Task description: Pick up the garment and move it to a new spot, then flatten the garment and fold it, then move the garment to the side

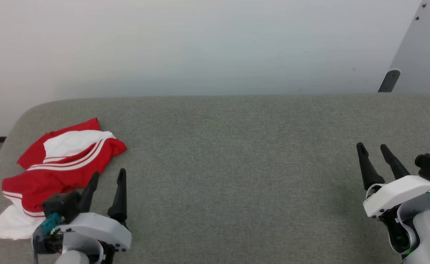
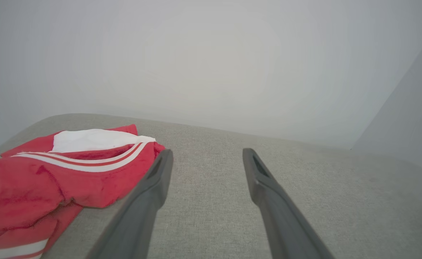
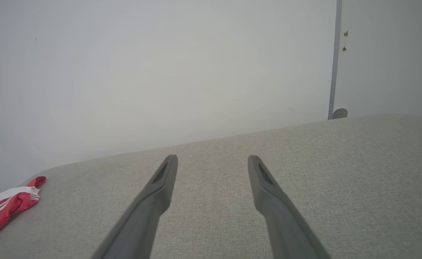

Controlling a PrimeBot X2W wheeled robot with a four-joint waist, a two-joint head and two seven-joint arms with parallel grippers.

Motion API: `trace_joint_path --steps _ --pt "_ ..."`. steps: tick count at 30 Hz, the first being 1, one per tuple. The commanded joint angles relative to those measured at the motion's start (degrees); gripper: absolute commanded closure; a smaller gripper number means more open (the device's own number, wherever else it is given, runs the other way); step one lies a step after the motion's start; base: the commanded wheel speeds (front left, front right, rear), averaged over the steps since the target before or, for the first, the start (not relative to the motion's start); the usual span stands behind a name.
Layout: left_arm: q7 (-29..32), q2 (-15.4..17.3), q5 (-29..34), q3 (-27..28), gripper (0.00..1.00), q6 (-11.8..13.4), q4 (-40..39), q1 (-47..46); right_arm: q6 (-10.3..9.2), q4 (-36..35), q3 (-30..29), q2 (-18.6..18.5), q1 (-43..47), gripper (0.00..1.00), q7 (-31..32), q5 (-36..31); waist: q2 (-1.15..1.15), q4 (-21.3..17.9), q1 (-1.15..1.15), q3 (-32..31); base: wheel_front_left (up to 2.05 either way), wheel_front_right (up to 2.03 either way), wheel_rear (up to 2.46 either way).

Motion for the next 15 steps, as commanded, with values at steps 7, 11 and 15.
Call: trace_joint_path --steps 7,11,15 --pt "-1.3 0.5 4.7 0.2 0.00 -0.1 0.9 -0.5 0.04 0.7 -0.3 -0.1 -1.9 0.00 -1.2 -4.9 0.00 -0.2 0.00 -0.1 0.00 0.00 0.00" --pt "-1.7 0.5 6.3 0.3 0.00 -0.5 2.1 -1.1 0.04 1.0 -0.7 0.2 -2.3 0.00 -1.7 -6.9 0.00 -0.4 0.00 0.0 0.00 0.00 0.00" --pt "-2.2 0.2 7.7 0.5 0.00 -0.8 3.1 -1.7 0.04 1.2 -1.5 0.5 -2.3 0.00 -2.2 -8.0 0.00 -0.3 0.00 0.1 0.00 0.00 0.00"
